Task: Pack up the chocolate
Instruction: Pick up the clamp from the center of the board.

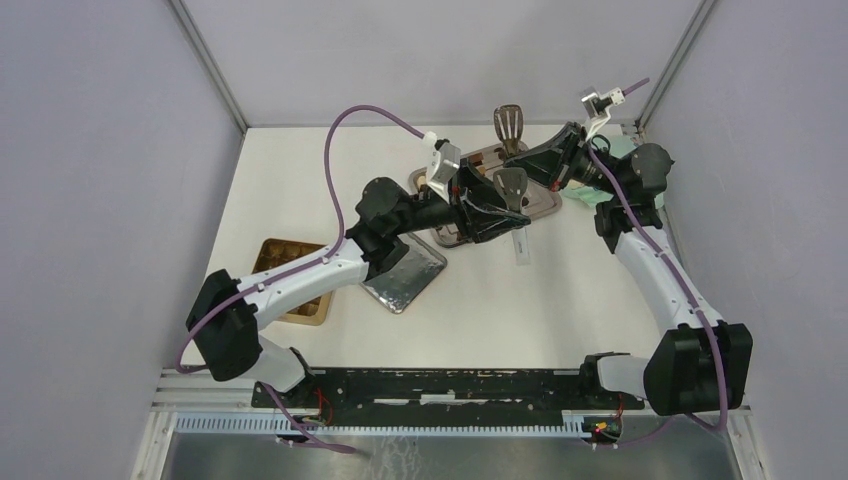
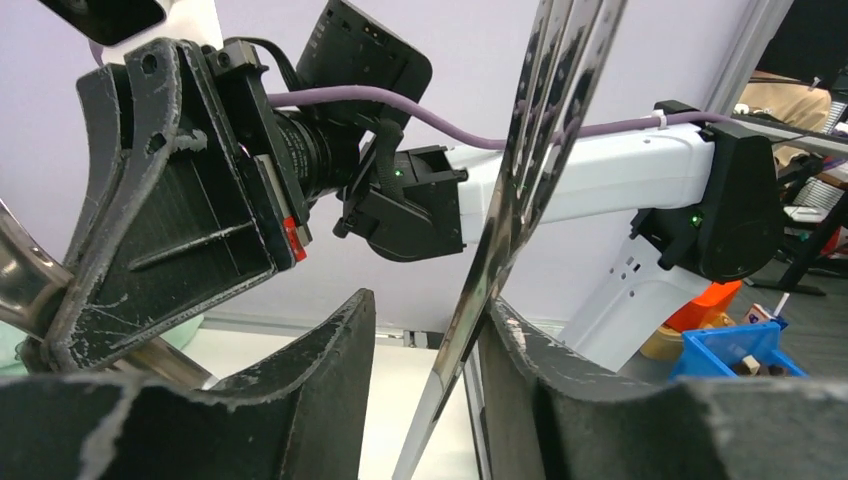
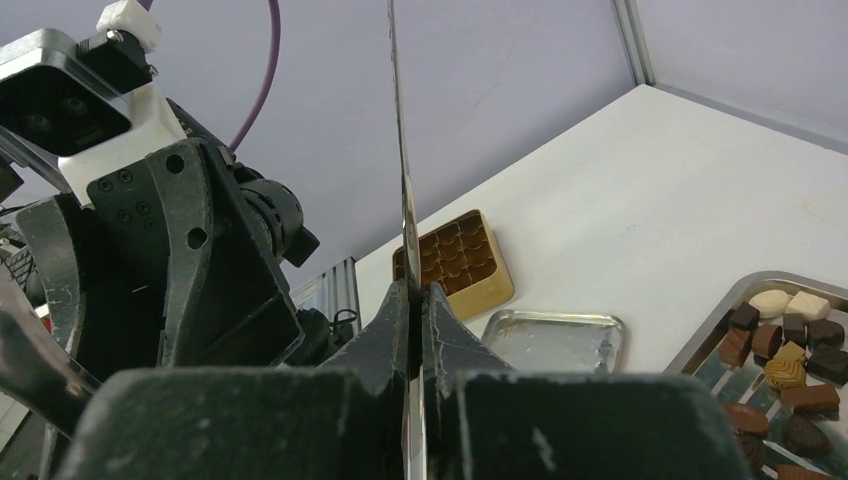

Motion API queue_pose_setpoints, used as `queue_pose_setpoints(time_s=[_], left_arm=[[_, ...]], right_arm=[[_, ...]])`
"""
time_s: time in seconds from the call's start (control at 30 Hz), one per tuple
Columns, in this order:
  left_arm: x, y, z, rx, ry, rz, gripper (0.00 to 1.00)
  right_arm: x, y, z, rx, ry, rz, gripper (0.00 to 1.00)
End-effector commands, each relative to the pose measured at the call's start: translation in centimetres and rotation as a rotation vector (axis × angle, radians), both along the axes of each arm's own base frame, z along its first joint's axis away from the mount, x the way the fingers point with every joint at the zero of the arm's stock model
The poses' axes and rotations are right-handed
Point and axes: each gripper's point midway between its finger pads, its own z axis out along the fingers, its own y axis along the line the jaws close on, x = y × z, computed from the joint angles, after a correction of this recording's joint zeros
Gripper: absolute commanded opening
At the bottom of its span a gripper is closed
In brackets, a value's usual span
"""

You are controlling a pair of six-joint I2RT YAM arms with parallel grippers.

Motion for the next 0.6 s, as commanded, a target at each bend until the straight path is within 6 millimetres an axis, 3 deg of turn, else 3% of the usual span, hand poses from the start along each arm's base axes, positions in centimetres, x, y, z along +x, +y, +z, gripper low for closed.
queue_pose_setpoints(time_s=[0.0,0.2,0.33,0.43,0.57], left_arm=[[-0.4,0.8,2.5,-0.091,-0.007,-0.006,0.5],[-1.1,1.2,3.5,-0.173,0.013,-0.054,0.44],[-1.2,1.1,3.4,-0.172,0.017,-0.065,0.29],[-1.2,1.1,3.3,-0.17,0.013,-0.068,0.05],[-1.0,1.3,3.0,-0.173,0.015,-0.048,0.02]], right_arm=[[-1.3,0.2,1.7,0.0,-0.084,0.017,0.0],[-1.5,0.3,1.8,-0.001,-0.085,0.021,0.0],[-1.6,0.3,2.0,0.0,-0.092,0.02,0.0],[-1.7,0.3,2.1,-0.001,-0.095,0.024,0.02],[-1.9,0.3,2.2,-0.007,-0.112,0.026,0.14]])
